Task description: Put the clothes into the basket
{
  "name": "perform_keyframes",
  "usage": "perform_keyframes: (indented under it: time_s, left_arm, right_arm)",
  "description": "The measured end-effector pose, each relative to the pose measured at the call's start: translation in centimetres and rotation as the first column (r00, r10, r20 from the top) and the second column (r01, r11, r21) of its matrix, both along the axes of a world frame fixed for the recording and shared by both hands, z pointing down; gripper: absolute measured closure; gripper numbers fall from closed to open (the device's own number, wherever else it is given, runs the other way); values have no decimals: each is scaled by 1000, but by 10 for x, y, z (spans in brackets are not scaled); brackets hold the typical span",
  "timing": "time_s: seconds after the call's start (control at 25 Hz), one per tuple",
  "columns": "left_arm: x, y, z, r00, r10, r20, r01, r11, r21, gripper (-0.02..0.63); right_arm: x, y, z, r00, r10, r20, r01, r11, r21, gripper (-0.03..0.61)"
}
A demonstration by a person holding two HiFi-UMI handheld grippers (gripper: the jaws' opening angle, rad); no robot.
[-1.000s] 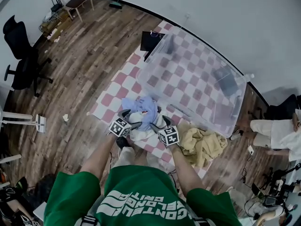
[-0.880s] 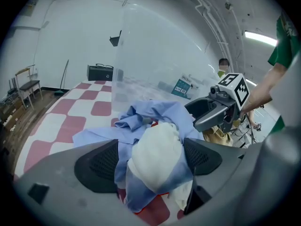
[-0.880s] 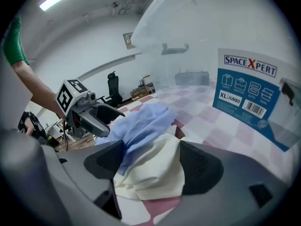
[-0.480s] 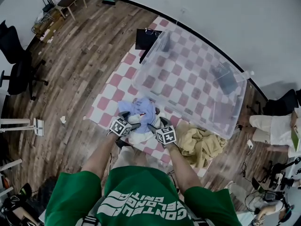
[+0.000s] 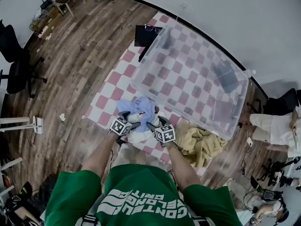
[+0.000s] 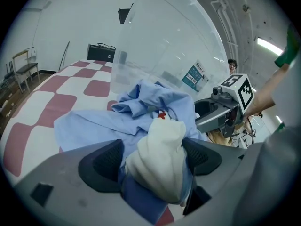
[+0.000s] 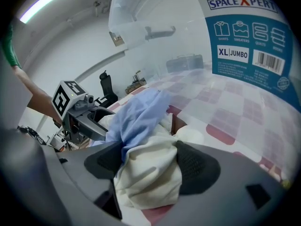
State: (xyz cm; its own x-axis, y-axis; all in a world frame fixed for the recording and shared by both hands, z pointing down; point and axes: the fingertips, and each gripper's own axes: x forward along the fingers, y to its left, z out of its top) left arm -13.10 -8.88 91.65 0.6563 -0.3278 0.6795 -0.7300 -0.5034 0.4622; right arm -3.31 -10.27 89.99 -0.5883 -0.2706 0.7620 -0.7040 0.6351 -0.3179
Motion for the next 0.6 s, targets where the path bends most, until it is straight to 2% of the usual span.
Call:
perform_keyframes:
  time_s: [0.12,0.16,0.24,0.32,0.6]
  left_arm:
    - [2,2,0,1000,2,-7,-2,1000,-17,209]
    - [4,4,-1,1000,8,-19,-8,999,-35,228]
    - [12,9,-3,999,23,-48,-27,997,-73,320]
    - [20,14,-5,997,37,-61,-43,996,-83,392]
    - [29,18,-9,995,50,-81,-58,993,-101,471]
  right_arm:
    - [0,1,1,1000,1,1,-1,1000,-8,219]
    - [0,1,1,1000,1,1,-1,1000,-12,221]
    - [-1,2,1,1000,-7,-3,7,1000,-20,233]
    - [-3,4,3,1000,-18,-10,18,999,-29,263]
    - [-10,10,0,999,-49,-20,48,998,-45,400]
